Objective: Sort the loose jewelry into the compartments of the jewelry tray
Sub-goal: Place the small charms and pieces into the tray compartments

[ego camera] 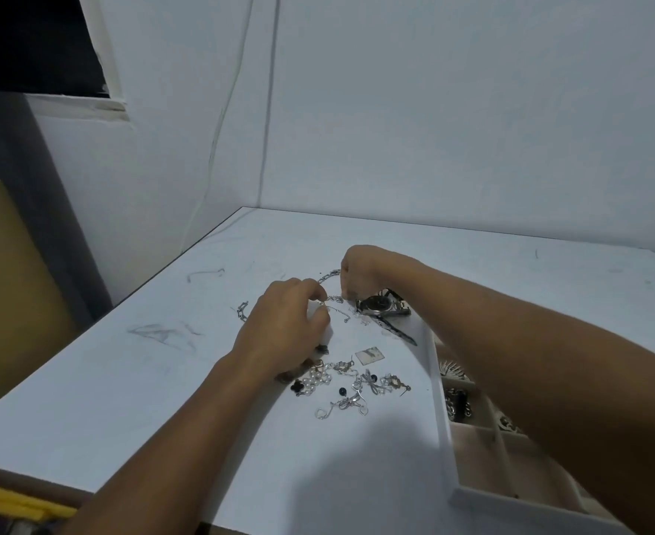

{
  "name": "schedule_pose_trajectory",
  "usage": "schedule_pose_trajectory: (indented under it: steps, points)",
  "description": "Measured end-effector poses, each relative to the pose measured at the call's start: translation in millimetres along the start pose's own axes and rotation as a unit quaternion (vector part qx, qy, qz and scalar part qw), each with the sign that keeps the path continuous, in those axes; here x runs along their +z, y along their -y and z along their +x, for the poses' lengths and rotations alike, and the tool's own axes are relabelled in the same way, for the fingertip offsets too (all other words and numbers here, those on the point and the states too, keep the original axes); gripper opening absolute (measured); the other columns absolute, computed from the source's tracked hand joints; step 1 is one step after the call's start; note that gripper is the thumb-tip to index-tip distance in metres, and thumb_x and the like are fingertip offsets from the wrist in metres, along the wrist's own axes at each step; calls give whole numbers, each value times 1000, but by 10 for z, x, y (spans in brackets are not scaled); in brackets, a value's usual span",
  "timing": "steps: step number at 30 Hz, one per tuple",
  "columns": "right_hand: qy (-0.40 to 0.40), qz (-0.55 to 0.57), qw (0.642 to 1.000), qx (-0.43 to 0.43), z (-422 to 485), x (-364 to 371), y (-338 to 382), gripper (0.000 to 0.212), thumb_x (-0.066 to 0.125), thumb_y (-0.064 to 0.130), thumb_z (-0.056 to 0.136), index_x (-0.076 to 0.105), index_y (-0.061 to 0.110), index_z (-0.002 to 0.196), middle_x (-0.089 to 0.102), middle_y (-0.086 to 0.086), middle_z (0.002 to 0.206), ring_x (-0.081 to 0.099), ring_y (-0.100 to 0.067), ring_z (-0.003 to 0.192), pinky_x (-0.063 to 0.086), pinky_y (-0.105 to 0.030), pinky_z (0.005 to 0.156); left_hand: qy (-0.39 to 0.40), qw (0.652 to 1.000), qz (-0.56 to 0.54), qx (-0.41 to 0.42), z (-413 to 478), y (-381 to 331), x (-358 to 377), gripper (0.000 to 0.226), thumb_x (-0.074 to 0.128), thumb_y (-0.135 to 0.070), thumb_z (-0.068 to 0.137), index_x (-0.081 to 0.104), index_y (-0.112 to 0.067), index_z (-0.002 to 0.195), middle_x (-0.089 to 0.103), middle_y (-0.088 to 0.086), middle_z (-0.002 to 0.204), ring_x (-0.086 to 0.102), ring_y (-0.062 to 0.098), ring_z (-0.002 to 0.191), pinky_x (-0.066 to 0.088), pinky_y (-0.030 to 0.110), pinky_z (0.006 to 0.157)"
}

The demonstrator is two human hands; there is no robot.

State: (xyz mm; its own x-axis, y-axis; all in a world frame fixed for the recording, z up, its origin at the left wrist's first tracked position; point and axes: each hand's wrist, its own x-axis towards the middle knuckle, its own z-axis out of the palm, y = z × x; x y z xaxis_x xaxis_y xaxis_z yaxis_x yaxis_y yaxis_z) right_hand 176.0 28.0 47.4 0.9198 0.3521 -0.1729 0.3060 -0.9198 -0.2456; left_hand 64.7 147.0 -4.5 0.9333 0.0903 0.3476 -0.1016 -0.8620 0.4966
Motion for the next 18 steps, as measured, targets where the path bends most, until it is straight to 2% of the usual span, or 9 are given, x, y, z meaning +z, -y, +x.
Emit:
schedule_pose_trajectory:
  steps: [2,4,5,6,8,10,12,15,18]
  points:
    - [-4,19,1000,-21,-30,-50,-31,24,70,14,81,68,4,104,63,-10,91,57,-26,82,46,-32,73,-7,1000,-5,2,-23,-48,-22,26,48,-28,92,62,-22,113,62,-4,114,49,16,111,41,31,87]
    - [-11,37,999,-38,-107,-125,-88,15,69,13,83,70,6,97,69,-12,97,60,-26,87,48,-34,76,-9,1000,-21,5,-58,-116,-30,26,49,-28,92,61,-23,114,61,-5,116,50,15,112,40,30,89]
    - [-19,59,997,-48,-165,-172,-123,6,69,12,83,71,9,88,70,-11,95,60,-24,85,49,-33,76,-9,999,-35,4,-86,-167,-30,26,50,-29,92,61,-23,115,61,-5,117,50,14,112,40,29,90]
    - [-29,90,994,-58,-216,-212,-181,5,69,11,83,69,13,79,70,-9,89,59,-22,80,49,-32,73,-9,999,-49,3,-122,-226,-23,25,51,-29,92,61,-24,115,62,-6,117,52,14,111,41,29,89]
    - [-45,146,986,-72,-397,-287,-307,15,70,11,83,64,16,70,66,-4,75,57,-17,69,45,-26,62,-3,997,-75,2,-210,-385,8,25,51,-31,91,62,-28,113,62,-7,116,54,13,107,44,29,86]
    - [-59,179,979,-83,-627,-324,-461,10,71,11,82,66,14,74,64,1,69,57,-12,62,41,-19,54,10,995,-94,20,-323,-566,72,25,51,-32,91,61,-30,113,63,-8,114,55,12,106,44,28,84]
    - [-64,195,975,-91,-902,-335,-633,4,72,9,81,68,10,80,66,3,69,60,-11,63,43,-17,54,26,994,-99,47,-463,-729,158,27,52,-33,91,59,-29,117,60,-9,120,53,10,110,40,25,86]
    - [-66,207,972,-89,-1325,-311,-935,3,72,6,81,69,7,81,69,-5,72,61,-13,65,49,-24,61,36,993,-89,67,-662,-890,300,32,48,-41,91,55,-33,121,55,-12,125,52,8,112,42,26,89]
    - [-61,214,972,-71,-1721,-286,-1175,3,71,5,81,70,8,82,73,-7,76,62,-12,65,49,-24,64,65,994,-69,57,-792,-975,398,41,44,-45,92,51,-33,130,54,-11,128,51,14,119,45,34,95]
